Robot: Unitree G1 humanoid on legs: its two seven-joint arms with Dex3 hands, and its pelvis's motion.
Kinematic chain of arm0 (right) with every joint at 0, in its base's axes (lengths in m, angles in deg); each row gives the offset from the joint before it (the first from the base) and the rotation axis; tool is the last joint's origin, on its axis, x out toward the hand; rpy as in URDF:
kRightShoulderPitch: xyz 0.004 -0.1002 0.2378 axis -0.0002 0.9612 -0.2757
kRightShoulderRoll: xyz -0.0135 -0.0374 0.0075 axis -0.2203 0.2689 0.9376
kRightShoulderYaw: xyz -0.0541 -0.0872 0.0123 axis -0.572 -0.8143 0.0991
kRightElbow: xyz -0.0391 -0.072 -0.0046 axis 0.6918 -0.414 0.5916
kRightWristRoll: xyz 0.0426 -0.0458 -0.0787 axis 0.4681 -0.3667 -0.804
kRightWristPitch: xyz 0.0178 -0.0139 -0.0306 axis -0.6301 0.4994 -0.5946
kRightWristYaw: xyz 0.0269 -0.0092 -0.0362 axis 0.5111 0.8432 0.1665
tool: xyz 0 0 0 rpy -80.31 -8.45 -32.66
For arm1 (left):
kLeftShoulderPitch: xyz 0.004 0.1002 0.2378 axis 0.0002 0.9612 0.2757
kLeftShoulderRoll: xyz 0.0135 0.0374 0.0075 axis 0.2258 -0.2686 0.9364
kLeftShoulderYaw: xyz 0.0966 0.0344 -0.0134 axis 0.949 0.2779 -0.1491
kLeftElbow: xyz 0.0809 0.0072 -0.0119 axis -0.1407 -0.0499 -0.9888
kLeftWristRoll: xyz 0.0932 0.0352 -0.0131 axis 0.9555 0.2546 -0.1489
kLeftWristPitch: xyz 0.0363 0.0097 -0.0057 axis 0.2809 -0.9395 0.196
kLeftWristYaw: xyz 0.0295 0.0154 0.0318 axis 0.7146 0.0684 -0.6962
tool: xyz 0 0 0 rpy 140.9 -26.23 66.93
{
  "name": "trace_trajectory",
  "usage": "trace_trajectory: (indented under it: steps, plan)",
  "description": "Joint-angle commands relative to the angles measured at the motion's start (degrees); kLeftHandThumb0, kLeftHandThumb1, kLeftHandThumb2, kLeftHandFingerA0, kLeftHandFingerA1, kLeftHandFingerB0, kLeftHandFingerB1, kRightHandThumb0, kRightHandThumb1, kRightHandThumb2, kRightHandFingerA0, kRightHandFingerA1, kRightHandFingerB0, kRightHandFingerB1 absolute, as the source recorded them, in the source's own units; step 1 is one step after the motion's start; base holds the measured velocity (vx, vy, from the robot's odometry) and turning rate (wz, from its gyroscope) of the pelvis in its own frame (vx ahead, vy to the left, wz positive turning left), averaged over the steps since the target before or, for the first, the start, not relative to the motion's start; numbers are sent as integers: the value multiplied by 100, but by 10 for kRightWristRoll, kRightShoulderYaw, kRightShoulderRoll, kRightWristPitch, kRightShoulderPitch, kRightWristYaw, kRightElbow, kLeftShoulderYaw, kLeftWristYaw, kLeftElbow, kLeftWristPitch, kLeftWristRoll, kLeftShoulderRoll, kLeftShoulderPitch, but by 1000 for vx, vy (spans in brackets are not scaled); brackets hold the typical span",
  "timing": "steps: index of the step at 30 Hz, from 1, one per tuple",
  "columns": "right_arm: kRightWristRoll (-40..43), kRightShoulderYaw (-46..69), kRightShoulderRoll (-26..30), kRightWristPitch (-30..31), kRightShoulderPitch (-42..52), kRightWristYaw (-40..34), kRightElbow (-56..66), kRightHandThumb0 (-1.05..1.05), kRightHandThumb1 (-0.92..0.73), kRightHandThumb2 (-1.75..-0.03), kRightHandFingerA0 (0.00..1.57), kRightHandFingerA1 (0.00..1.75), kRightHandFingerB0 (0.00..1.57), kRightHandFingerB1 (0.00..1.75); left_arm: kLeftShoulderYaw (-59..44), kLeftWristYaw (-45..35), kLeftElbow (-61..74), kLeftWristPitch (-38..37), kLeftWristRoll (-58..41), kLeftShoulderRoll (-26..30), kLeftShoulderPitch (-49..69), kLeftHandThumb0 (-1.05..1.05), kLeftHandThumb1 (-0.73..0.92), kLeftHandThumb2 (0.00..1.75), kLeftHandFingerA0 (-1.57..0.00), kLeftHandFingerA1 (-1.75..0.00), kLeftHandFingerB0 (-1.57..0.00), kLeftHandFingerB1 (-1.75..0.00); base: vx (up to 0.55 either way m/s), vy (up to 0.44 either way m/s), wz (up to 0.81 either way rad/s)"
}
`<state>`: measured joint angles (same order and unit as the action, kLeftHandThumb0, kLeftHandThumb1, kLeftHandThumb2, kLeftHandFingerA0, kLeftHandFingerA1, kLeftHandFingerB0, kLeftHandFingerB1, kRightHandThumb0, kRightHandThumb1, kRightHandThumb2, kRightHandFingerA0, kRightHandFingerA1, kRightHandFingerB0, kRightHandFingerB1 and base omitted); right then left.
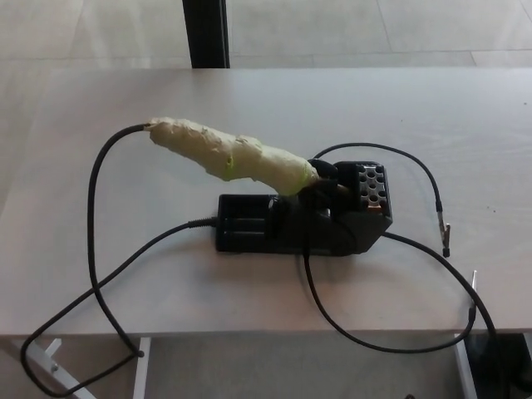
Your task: Use the left hand of the robot to grab the soldering gun kept on the middle of the table and pull it out of its base and keep it on the left side of the base
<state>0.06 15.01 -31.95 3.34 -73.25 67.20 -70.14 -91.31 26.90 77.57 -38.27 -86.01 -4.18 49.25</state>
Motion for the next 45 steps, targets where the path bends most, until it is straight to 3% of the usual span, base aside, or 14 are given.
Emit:
trace_trajectory:
  steps: [1,4,13,14,19,23,26,27,32,33,35,36,44,45]
  plan:
    - [24,11,23,-30,5,15,-13,-54,-45,-86,78,94,29,50,218,-83,103,82,123,39,-238,-57,72,61,-36,-60,-27,-42,0,0,0]
    - [24,10,25,-28,7,16,-10,-51,-63,-58,70,94,38,33,262,-92,95,70,143,33,-262,-50,70,60,-38,-60,-28,-44,0,0,0]
    - [29,12,21,-21,4,20,-3,-48,-62,-58,66,88,37,34,392,-116,58,35,184,1,-312,-55,68,60,-50,-63,-36,-47,0,0,0]
    - [28,11,21,-21,1,21,-3,-54,-46,-85,77,94,29,49,403,-124,62,33,183,3,-309,-56,70,61,-47,-59,-33,-44,0,0,0]
    - [21,3,23,-34,-1,20,-8,-53,-63,-58,70,94,38,33,448,-134,101,36,186,5,-279,-60,74,62,-51,-67,-37,-47,0,0,0]
    - [21,1,25,-32,-6,17,-11,-54,-46,-86,73,92,30,50,476,-160,134,64,188,17,-252,-63,77,63,-51,-80,-38,-46,0,0,0]
    - [26,2,27,-28,-11,22,-14,-53,-62,-59,74,104,38,33,513,-221,177,89,182,40,-220,-72,81,64,-36,-65,-31,-45,0,0,0]
    - [30,5,27,-23,-12,26,-14,-53,-45,-86,73,93,29,50,522,-228,182,87,185,44,-211,-73,81,64,-35,-61,-31,-44,0,0,0]
    - [23,-3,26,-18,-18,17,-14,-58,-47,-85,77,93,31,49,547,-256,208,107,196,63,-196,-73,83,65,-28,-55,-32,-44,0,0,0]
    - [22,-3,28,-21,-16,18,-14,-56,-46,-85,78,93,30,49,553,-261,206,102,200,65,-194,-76,68,107,-24,-60,-28,-55,0,0,0]
    - [27,1,26,-23,-19,19,-13,-55,-46,-85,78,93,31,49,557,-262,194,89,205,68,-183,-78,71,109,-25,-60,-26,-54,0,0,0]
    - [25,-1,27,-23,-20,20,-13,-54,-46,-86,77,94,30,49,564,-268,193,85,218,76,-184,-76,89,66,-26,-56,-30,-43,0,0,0]
    - [23,-5,27,-23,-24,23,-10,-48,-63,-59,63,82,38,34,596,-270,182,26,308,122,-170,-81,92,69,-30,-61,-35,-43,0,0,0]
    - [23,-5,27,-23,-24,23,-10,-48,-63,-59,64,84,38,34,601,-272,181,23,315,126,-172,-84,73,96,-27,-60,-32,-50,0,0,0]
